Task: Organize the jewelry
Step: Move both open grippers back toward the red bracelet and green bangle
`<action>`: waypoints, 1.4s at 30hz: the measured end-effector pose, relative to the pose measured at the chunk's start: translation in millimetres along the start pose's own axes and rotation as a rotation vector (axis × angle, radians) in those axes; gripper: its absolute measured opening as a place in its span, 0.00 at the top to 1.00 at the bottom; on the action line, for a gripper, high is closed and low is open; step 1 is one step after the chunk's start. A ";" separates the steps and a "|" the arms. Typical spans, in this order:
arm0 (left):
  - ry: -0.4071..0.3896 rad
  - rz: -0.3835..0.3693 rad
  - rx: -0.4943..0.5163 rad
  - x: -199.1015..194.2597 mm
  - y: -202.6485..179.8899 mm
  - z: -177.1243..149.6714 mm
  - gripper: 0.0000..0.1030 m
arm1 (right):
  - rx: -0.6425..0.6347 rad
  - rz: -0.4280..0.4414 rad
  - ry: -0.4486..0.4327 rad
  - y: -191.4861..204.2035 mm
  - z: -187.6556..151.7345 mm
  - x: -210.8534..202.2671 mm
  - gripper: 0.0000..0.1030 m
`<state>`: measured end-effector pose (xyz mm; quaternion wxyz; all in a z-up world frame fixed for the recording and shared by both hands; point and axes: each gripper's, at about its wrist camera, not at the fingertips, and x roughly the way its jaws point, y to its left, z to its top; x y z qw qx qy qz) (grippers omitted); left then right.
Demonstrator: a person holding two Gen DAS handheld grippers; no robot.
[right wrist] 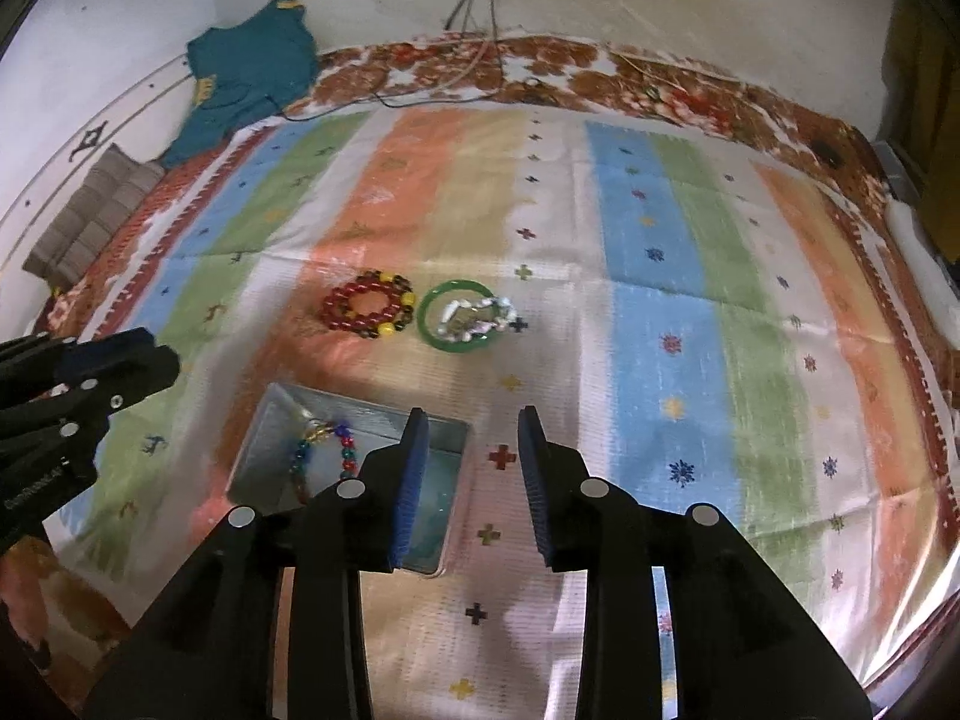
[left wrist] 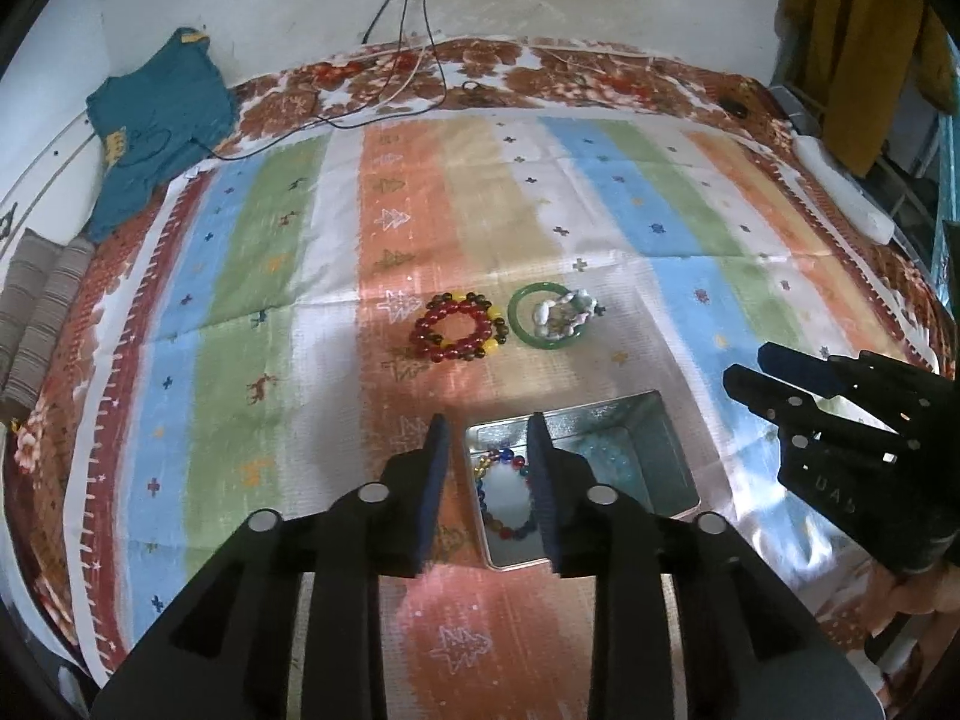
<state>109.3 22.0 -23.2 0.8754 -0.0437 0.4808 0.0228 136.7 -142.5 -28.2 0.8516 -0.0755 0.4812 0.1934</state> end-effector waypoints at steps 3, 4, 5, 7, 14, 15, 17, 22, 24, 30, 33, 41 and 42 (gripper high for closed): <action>0.004 -0.001 0.001 3.0 -0.9 1.0 0.64 | 0.012 -0.007 0.012 -3.3 2.9 4.3 0.63; 0.007 0.003 0.002 4.6 -0.9 1.3 0.63 | 0.011 -0.011 0.015 -3.4 3.7 5.9 0.61; 0.011 0.007 0.002 6.7 -0.5 1.8 0.62 | 0.008 -0.016 0.017 -3.1 4.3 7.0 0.60; 0.019 0.016 0.001 10.1 0.7 2.8 0.58 | 0.008 -0.019 0.020 -3.3 6.0 8.9 0.57; 0.035 0.055 -0.026 24.7 13.2 9.5 0.48 | 0.037 -0.069 0.021 -14.0 13.0 15.1 0.46; 0.034 0.059 -0.028 26.8 14.7 11.1 0.46 | 0.041 -0.072 0.027 -15.4 14.0 17.7 0.44; 0.038 0.061 -0.032 30.6 15.9 13.5 0.44 | 0.044 -0.073 0.033 -17.2 15.7 21.1 0.40; 0.058 0.060 -0.056 44.7 23.0 20.9 0.38 | 0.037 -0.077 0.051 -16.6 18.9 28.9 0.34; 0.064 0.071 -0.056 49.2 25.4 22.4 0.37 | 0.035 -0.075 0.053 -15.3 21.1 31.1 0.31; 0.082 0.091 -0.052 66.0 27.0 32.5 0.35 | 0.033 -0.058 0.059 -16.5 28.7 41.0 0.26; 0.094 0.101 -0.044 75.0 26.8 36.7 0.34 | 0.039 -0.061 0.062 -20.0 33.8 46.4 0.24; 0.105 0.149 -0.080 95.5 38.0 46.7 0.34 | 0.016 -0.077 0.067 -16.9 42.5 59.9 0.21; 0.110 0.147 -0.084 98.4 39.4 48.0 0.34 | 0.016 -0.077 0.071 -17.2 43.3 62.1 0.21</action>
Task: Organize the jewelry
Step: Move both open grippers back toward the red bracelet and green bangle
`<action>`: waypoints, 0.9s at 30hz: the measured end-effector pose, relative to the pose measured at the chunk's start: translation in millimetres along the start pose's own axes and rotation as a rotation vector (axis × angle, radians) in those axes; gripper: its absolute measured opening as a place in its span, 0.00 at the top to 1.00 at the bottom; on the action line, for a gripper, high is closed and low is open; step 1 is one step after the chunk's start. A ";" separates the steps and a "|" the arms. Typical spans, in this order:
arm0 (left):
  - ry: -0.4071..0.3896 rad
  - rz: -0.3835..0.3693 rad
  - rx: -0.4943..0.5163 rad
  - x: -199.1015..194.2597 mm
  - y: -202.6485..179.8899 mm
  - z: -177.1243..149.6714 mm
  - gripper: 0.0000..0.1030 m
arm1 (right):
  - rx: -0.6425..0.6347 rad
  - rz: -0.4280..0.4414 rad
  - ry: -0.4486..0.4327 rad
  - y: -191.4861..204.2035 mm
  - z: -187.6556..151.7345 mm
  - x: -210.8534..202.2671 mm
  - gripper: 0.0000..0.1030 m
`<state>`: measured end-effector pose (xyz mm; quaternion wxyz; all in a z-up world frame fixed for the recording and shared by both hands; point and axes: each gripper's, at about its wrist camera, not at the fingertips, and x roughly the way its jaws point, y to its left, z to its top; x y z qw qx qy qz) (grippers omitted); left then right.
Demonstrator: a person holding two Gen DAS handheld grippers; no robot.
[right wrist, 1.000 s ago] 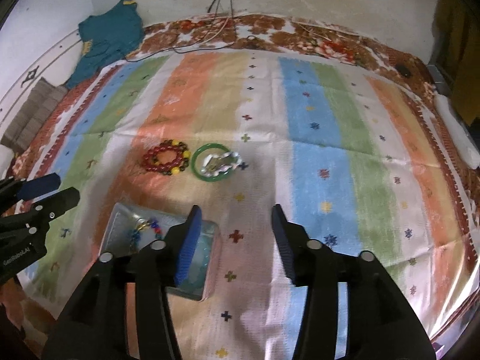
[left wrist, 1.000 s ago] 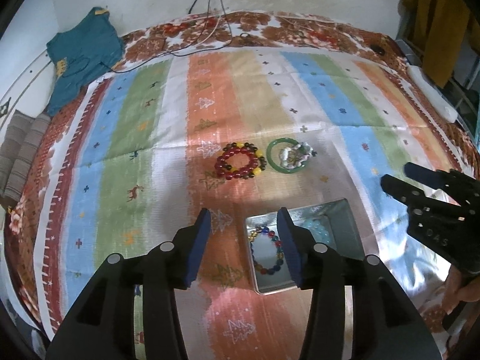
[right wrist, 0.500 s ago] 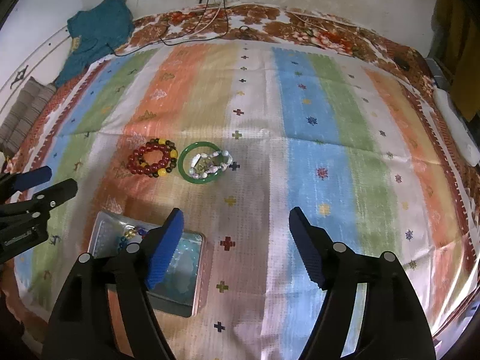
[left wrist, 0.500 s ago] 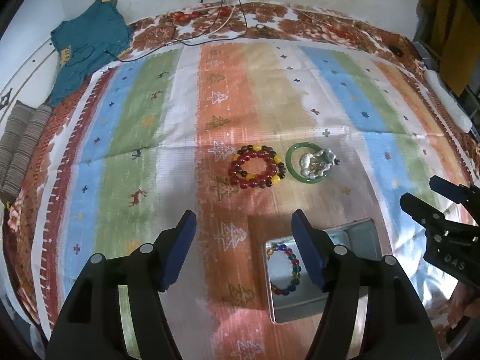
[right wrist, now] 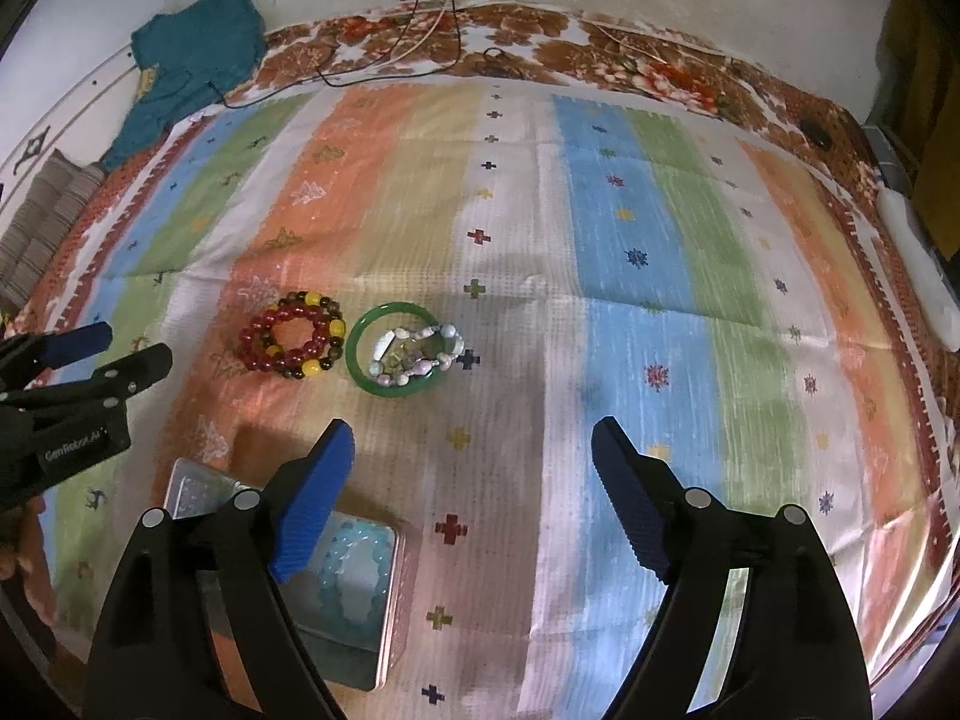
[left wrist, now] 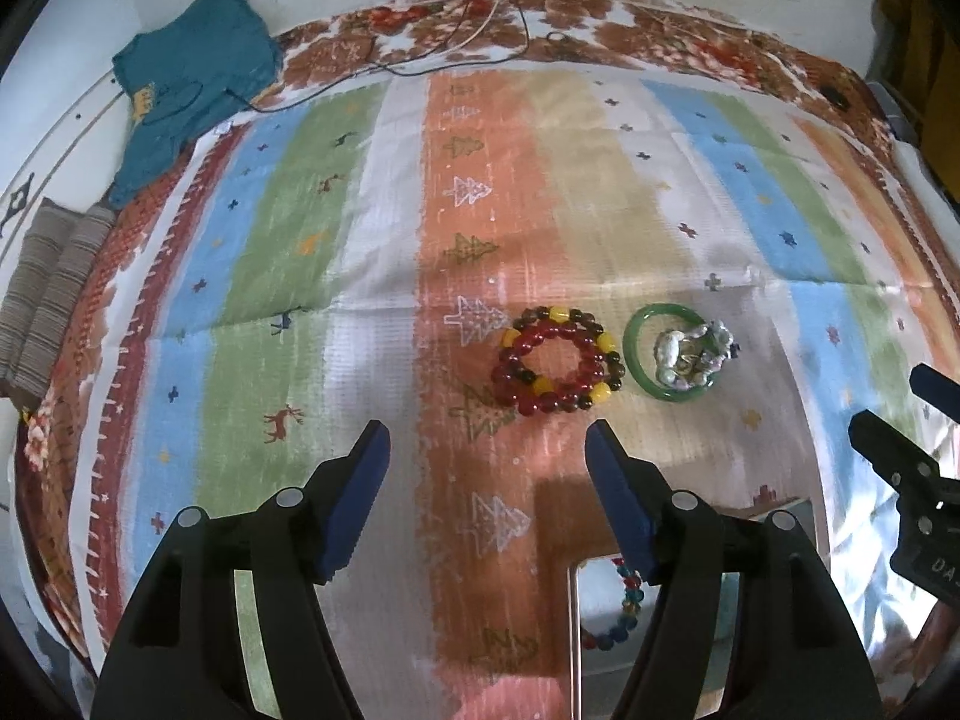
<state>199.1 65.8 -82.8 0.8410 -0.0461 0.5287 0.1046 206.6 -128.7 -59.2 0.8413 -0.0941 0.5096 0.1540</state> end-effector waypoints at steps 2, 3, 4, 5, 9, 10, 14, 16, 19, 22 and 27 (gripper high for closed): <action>0.002 0.001 -0.001 3.4 0.4 3.0 0.34 | -0.004 0.003 0.009 -0.5 1.2 3.7 0.21; 0.002 0.001 0.000 4.9 0.1 4.6 0.34 | -0.011 0.006 0.016 0.0 2.3 6.1 0.21; 0.004 0.000 0.002 6.3 -0.2 5.3 0.34 | -0.015 0.006 0.018 0.3 3.0 7.0 0.21; 0.008 -0.001 0.004 8.2 -0.9 6.4 0.34 | -0.019 0.006 0.019 0.7 3.9 8.0 0.21; 0.018 0.000 0.017 14.9 -4.1 9.2 0.33 | -0.019 0.008 0.018 1.5 8.6 11.4 0.21; 0.022 -0.002 0.018 16.7 -4.5 10.3 0.33 | -0.019 0.009 0.018 1.5 10.2 12.7 0.21; 0.036 -0.014 0.017 22.7 -4.4 12.9 0.33 | -0.017 0.008 0.029 0.4 14.0 19.6 0.21; 0.043 -0.016 0.017 26.3 -3.5 14.5 0.33 | -0.016 0.006 0.037 -0.1 15.2 23.9 0.21; 0.057 -0.022 0.011 33.0 -1.3 16.4 0.33 | -0.018 0.005 0.041 0.1 17.0 29.9 0.21; 0.074 -0.026 0.011 41.6 0.2 17.5 0.33 | -0.016 0.000 0.055 -0.4 18.4 38.4 0.21; 0.096 -0.029 0.018 55.2 -0.6 19.8 0.33 | -0.014 -0.004 0.071 -2.0 21.9 50.9 0.21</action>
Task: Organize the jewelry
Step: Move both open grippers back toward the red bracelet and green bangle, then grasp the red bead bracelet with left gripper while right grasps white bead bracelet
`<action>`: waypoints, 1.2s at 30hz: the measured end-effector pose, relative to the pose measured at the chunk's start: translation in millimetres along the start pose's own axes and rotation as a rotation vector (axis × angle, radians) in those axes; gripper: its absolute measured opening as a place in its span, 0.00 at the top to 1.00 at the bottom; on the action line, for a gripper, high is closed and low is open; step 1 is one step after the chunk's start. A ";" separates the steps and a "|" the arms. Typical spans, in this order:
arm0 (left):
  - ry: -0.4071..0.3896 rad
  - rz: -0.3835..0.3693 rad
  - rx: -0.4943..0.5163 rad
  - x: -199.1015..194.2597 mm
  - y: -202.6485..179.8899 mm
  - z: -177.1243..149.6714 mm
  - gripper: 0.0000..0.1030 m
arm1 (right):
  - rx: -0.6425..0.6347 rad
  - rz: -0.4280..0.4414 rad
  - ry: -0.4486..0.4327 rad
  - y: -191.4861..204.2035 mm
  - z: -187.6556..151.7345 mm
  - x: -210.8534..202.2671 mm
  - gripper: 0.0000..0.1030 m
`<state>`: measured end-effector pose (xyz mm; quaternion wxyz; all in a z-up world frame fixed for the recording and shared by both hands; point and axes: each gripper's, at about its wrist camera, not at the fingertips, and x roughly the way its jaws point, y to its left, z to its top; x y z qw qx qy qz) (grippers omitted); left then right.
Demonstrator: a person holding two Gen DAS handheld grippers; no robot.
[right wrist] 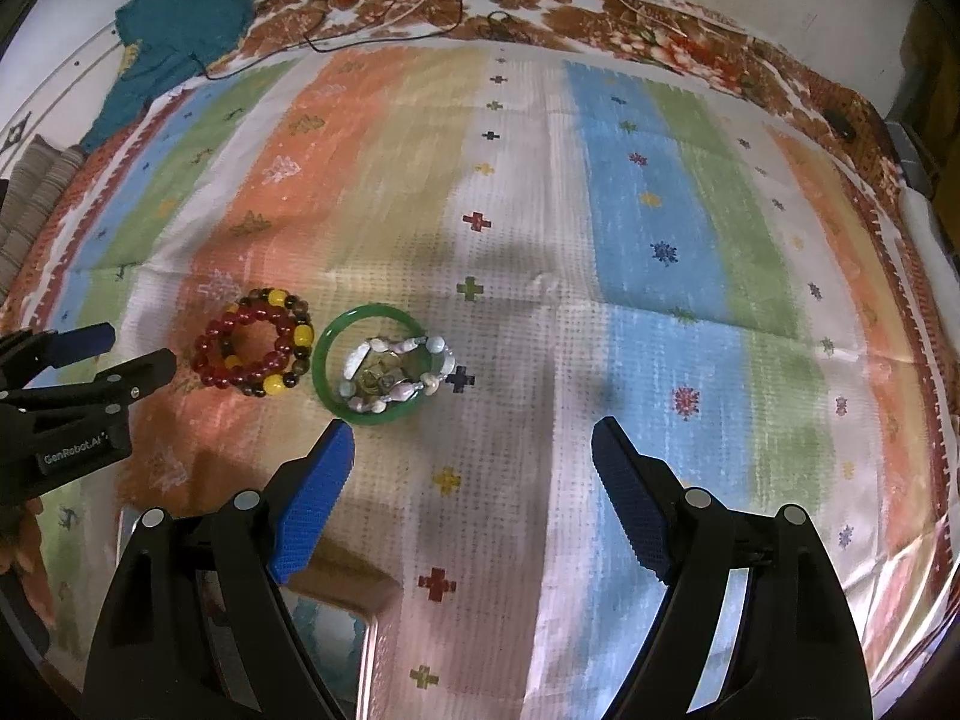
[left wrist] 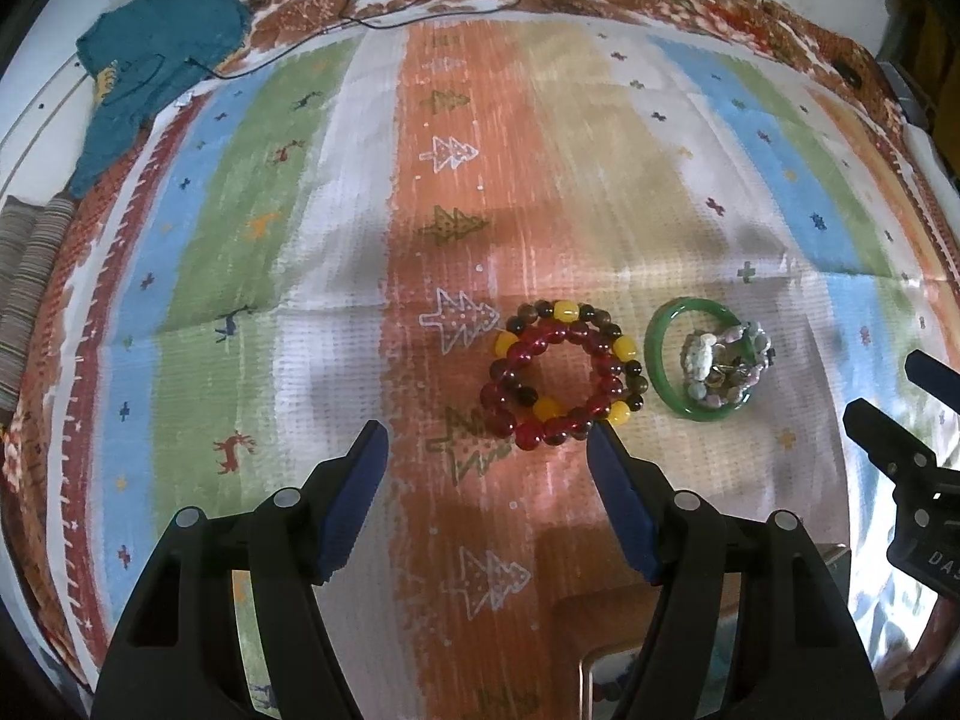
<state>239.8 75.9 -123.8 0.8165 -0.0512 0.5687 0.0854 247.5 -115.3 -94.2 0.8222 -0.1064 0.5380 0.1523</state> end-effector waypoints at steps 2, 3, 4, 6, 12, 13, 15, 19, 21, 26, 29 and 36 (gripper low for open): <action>0.006 -0.002 0.006 4.7 -1.2 1.7 0.34 | 0.000 -0.002 0.009 0.0 1.8 5.0 0.21; 0.008 -0.001 0.010 6.5 -1.5 2.4 0.34 | 0.004 -0.003 0.015 -0.2 3.0 7.7 0.21; 0.011 0.002 0.011 9.1 -1.9 3.5 0.34 | 0.006 -0.001 0.020 -0.5 4.1 9.5 0.21; 0.017 0.001 0.012 12.9 -2.4 5.5 0.35 | 0.005 -0.003 0.027 -0.1 5.0 12.4 0.21; 0.037 0.011 0.027 23.0 -4.9 10.6 0.39 | 0.005 -0.022 0.042 -0.6 11.0 24.6 0.21; 0.039 0.013 0.028 24.5 -5.0 11.2 0.40 | 0.004 -0.024 0.042 -0.4 12.1 25.9 0.21; 0.044 0.016 0.034 27.4 -5.5 12.3 0.43 | 0.005 -0.022 0.042 0.0 14.8 28.9 0.21; 0.052 0.015 0.040 32.3 -6.7 16.0 0.49 | 0.008 -0.017 0.046 -0.1 19.9 35.7 0.21; 0.057 0.013 0.047 34.9 -8.0 16.9 0.51 | 0.004 -0.017 0.055 0.8 21.7 40.0 0.21; 0.078 0.012 0.064 43.9 -10.2 17.8 0.61 | 0.005 -0.017 0.057 2.2 24.6 47.7 0.21; 0.081 0.000 0.075 46.6 -12.2 20.3 0.63 | 0.004 -0.014 0.074 3.9 26.1 52.9 0.29; 0.108 -0.004 0.078 57.5 -12.3 23.0 0.75 | 0.001 -0.005 0.101 6.0 27.7 66.4 0.36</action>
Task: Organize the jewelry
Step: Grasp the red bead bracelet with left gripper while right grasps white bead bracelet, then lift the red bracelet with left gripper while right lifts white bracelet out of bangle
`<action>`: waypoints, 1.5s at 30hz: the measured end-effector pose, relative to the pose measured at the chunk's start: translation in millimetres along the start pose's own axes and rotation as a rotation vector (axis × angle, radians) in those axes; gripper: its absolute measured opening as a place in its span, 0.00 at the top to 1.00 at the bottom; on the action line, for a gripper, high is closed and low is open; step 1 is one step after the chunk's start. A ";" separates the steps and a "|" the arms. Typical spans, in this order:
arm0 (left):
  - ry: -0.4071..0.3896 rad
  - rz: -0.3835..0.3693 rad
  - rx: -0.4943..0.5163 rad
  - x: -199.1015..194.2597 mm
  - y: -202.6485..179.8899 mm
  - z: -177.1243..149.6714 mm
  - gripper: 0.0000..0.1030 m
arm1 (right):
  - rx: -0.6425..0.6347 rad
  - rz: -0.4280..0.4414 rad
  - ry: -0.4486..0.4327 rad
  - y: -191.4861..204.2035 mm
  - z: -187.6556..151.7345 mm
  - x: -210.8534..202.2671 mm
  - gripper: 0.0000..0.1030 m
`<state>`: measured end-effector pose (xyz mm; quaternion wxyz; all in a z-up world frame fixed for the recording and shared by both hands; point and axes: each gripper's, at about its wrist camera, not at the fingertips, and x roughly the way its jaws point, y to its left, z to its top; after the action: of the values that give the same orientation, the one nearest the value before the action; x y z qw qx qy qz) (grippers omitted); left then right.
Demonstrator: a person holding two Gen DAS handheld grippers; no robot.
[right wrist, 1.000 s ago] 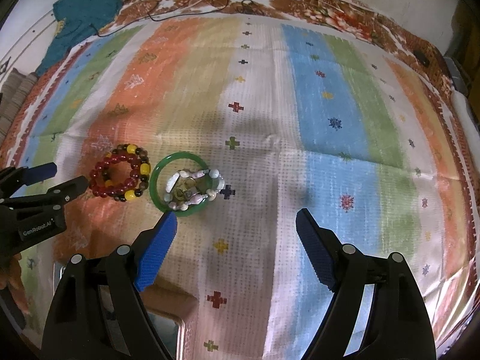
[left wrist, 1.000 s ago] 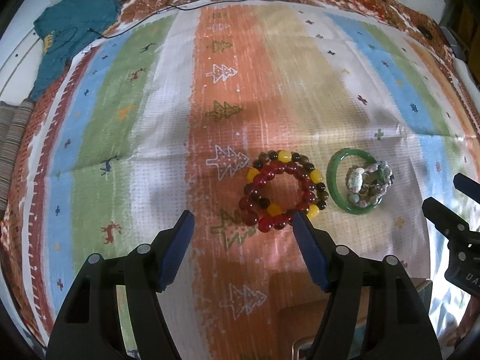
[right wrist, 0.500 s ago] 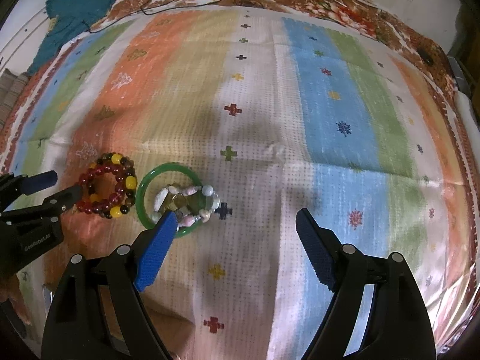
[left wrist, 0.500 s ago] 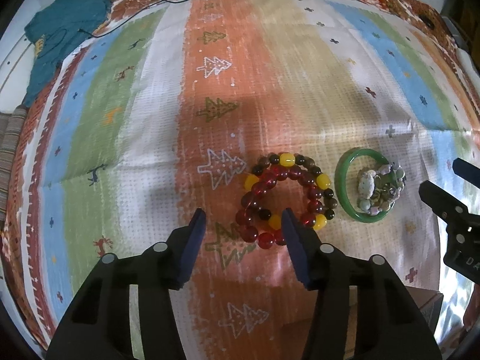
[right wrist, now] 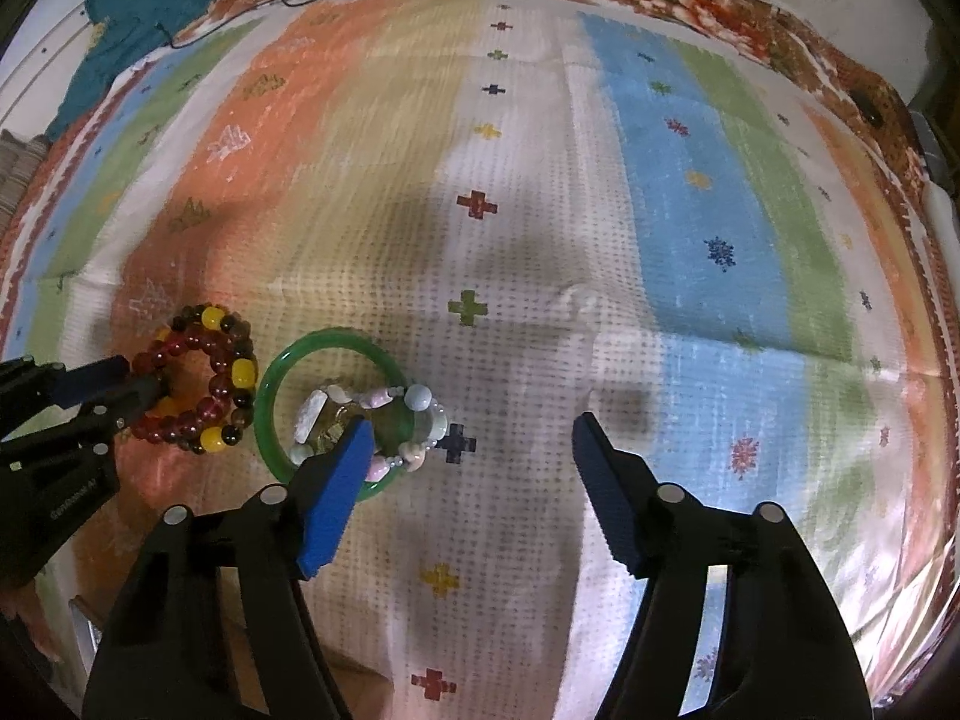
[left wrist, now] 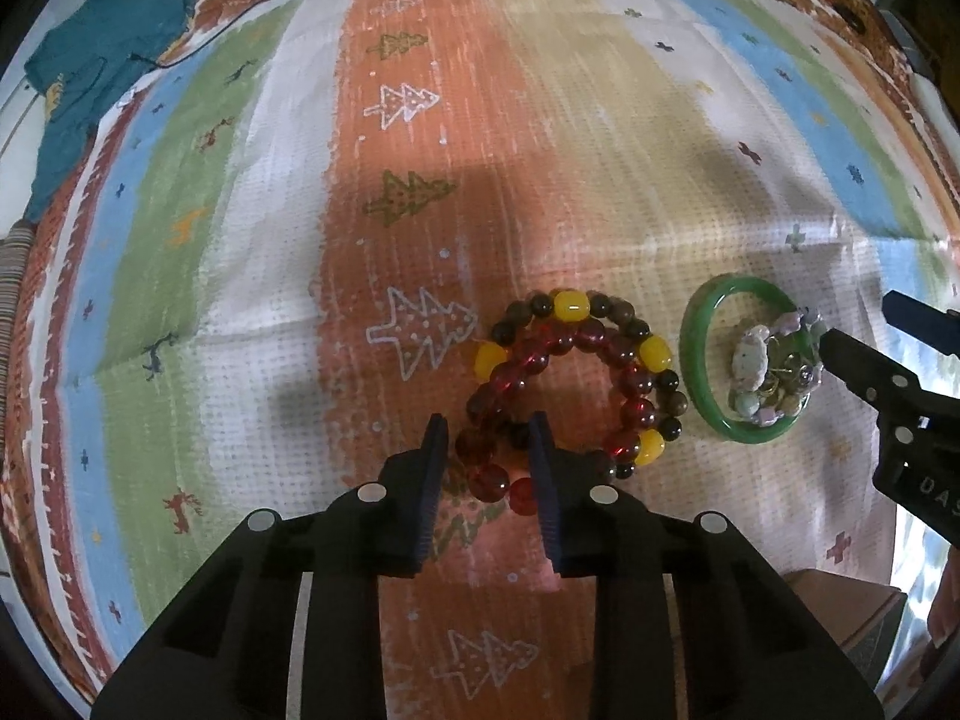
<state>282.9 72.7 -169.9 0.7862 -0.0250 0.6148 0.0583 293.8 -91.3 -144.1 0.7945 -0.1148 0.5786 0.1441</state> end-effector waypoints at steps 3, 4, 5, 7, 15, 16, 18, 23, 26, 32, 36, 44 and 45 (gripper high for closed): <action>0.006 -0.010 0.000 1.1 0.2 1.0 0.80 | -0.010 0.007 0.010 1.7 -0.5 5.5 0.54; 0.008 -0.013 0.000 1.5 -0.3 0.9 0.85 | -0.010 0.021 0.017 2.2 -1.0 8.7 0.59; 0.010 -0.018 0.002 2.2 -1.1 0.7 0.87 | -0.008 0.034 0.020 2.3 -1.4 10.5 0.60; 0.008 -0.010 0.010 3.2 -2.8 0.2 0.87 | -0.010 0.055 0.024 4.2 -1.6 12.9 0.68; 0.002 0.015 0.012 1.5 -4.2 -2.5 0.88 | -0.044 0.065 0.020 14.3 -2.9 7.3 0.88; 0.002 0.017 0.014 1.0 -4.4 -2.8 0.88 | -0.045 0.066 0.019 13.6 -2.9 6.9 0.89; 0.000 0.022 0.018 -0.5 -5.7 -3.5 0.88 | -0.043 0.067 0.014 12.6 -2.3 3.7 0.92; -0.017 0.021 0.022 -9.2 -8.5 -3.9 0.88 | -0.045 0.065 0.011 8.8 -4.0 -0.5 0.93; -0.025 0.015 0.020 -14.3 -8.9 -4.9 0.88 | -0.049 0.066 0.003 9.3 -6.1 -5.0 0.93; -0.048 -0.004 0.019 -26.8 -8.4 -4.5 0.88 | -0.052 0.067 -0.037 12.5 -5.3 -21.1 0.93; -0.066 -0.015 0.021 -35.2 -10.0 -5.1 0.88 | -0.055 0.057 -0.054 14.0 -9.1 -28.3 0.93; -0.115 -0.022 0.022 -55.1 -14.9 -8.2 0.88 | -0.053 0.050 -0.107 15.2 -11.6 -49.8 0.93; -0.120 -0.024 0.020 -57.0 -14.5 -8.7 0.88 | -0.053 0.054 -0.116 15.7 -11.7 -53.9 0.93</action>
<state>262.7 53.9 -117.2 0.8225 -0.0209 0.5667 0.0438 262.1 -85.9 -96.6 0.8193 -0.1116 0.5303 0.1874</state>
